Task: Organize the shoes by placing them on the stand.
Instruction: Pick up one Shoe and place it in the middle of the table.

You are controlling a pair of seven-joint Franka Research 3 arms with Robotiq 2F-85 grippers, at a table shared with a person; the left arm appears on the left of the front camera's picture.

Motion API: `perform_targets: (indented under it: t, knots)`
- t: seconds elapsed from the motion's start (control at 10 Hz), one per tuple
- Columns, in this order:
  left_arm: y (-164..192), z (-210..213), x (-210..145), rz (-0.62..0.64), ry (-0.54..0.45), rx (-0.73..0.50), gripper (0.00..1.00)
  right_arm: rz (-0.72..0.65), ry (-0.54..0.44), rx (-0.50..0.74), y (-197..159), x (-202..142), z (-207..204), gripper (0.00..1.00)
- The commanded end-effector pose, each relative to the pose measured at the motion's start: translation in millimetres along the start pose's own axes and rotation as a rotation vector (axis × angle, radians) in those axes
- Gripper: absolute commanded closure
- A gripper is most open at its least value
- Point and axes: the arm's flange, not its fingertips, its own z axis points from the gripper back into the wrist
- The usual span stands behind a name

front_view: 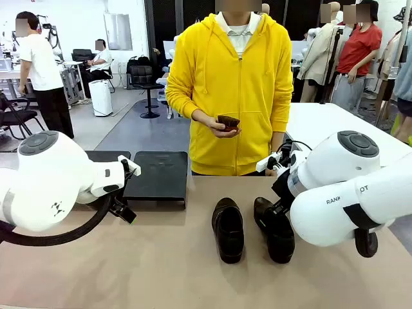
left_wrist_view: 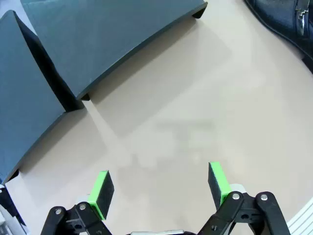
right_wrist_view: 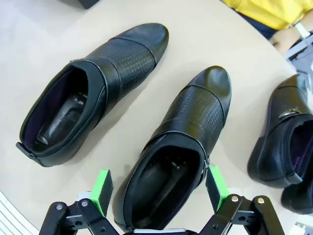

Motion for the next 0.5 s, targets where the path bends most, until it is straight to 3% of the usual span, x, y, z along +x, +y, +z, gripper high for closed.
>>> perform_targets:
  t: [0.0,0.4]
  knots:
    - [0.0,0.3,0.1,0.000,-0.001,0.000,0.00,0.000,-0.002,-0.001,-0.1,0.3,0.4,0.00]
    - [0.0,0.3,0.1,0.000,-0.001,0.000,0.00,0.000,-0.002,-0.001,-0.1,0.3,0.4,0.00]
